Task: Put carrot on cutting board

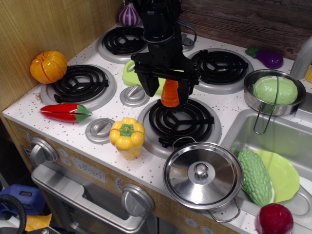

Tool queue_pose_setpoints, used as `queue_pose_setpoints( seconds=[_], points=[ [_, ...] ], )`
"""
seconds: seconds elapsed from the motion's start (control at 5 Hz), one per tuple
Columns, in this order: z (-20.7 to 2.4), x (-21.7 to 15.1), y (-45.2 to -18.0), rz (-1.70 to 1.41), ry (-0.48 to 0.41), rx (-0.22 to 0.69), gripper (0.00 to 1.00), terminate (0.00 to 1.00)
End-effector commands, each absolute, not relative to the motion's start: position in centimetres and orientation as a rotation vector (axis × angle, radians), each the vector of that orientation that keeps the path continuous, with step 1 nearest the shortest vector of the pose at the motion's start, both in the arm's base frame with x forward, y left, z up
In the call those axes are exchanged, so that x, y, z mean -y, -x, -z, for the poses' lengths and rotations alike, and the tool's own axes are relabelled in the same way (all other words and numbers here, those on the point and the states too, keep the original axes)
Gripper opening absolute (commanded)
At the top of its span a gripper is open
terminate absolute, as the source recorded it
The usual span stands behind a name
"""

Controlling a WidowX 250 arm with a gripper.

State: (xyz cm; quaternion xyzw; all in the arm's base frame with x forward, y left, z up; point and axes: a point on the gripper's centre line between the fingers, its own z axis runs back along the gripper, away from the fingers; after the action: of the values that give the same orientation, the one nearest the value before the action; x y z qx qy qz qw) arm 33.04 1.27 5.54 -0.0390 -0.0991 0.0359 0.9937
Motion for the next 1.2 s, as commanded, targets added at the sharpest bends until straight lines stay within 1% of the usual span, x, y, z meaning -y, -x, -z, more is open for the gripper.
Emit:
queue_pose_setpoints(
  seconds=[0.0,0.2,0.4,0.6,0.8,1.0],
  points=[
    [-6.5,-2.6,-34.9,-0.048,0.057,0.286,1.00,0.00],
    [-6.3,-3.4,-35.8,-0.021,0.057,0.301,1.00,0.00],
    [-5.9,-3.6,-36.1,-0.010,0.051,0.320,1.00,0.00],
    [-5.6,-3.5,-36.2,-0.018,0.040,0.329,0.00,0.00],
    [-6.0,-3.2,-35.7,-0.024,0.043,0.312,0.00,0.00],
    [-6.8,-3.5,-35.8,-0.007,0.063,0.272,0.00,0.00]
  ],
)
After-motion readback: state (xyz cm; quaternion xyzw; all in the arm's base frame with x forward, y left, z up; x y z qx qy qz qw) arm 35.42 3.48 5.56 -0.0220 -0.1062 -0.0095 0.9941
